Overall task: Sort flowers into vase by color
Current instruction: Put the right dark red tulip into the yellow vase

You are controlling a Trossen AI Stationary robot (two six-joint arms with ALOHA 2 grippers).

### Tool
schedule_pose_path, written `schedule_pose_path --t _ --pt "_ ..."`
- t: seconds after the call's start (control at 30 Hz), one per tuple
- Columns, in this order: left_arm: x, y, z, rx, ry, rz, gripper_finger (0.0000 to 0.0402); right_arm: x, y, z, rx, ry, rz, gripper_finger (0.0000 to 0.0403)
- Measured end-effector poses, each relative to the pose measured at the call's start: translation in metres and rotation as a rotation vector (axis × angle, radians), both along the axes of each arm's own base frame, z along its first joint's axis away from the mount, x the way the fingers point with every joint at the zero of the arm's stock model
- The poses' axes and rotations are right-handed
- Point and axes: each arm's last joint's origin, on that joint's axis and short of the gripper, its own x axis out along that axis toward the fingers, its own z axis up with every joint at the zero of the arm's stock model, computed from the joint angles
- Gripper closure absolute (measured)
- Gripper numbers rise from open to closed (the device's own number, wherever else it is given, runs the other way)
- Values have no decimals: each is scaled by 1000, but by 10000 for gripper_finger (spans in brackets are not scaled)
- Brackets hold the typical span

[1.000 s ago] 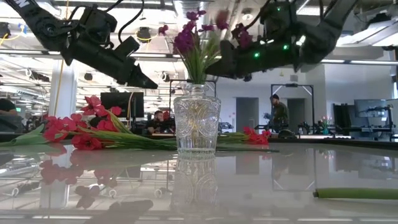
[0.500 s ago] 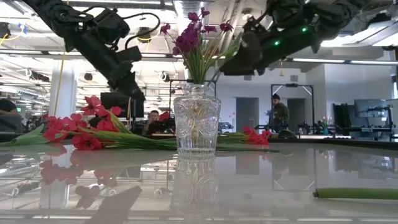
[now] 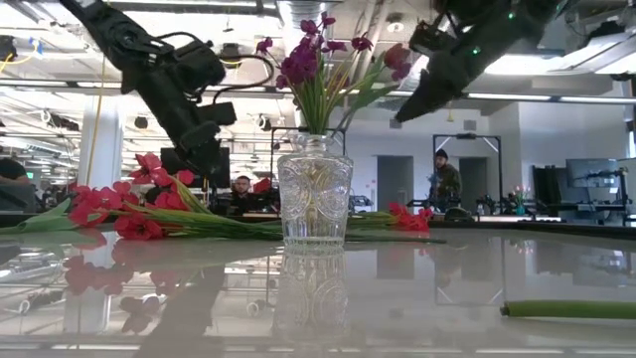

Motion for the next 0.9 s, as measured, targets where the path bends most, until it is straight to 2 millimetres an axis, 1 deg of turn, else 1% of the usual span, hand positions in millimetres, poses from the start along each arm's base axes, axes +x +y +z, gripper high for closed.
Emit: schedule_pose_path --t 0.07,0.13,0.23,0.3,0.33,0.43,0.47,0.5,0.6,0.73,0.8,0.9 --pt "5 3 1 -12 34 -7 239 -7 -2 10 -48 8 -56 148" --pt "10 7 3 -20 68 -21 239 -16 -3 22 -115 -21 -144 151" --pt "18 12 6 -19 90 -38 239 -31 -3 42 -224 -84 -267 174" --pt "20 14 6 -19 105 -45 239 -39 -2 55 -271 -151 -312 207" --pt "21 14 6 -20 117 -42 239 -42 -2 60 -285 -187 -322 232" --pt "20 15 8 7 151 -18 239 -45 -1 73 -311 -291 -331 329" --pt "19 16 9 15 161 -13 239 -44 -1 74 -317 -308 -329 363" --pt "18 15 9 18 172 -8 239 -41 -1 75 -321 -318 -314 380" --pt "17 15 9 22 181 -1 239 -28 -4 71 -304 -350 -272 380" --pt "15 14 8 6 203 -2 239 -2 -9 55 -293 -331 -227 385" --pt "14 13 7 -8 218 1 239 9 -7 48 -314 -322 -199 386" --pt "13 12 6 -20 233 2 239 16 -2 50 -364 -335 -175 386"
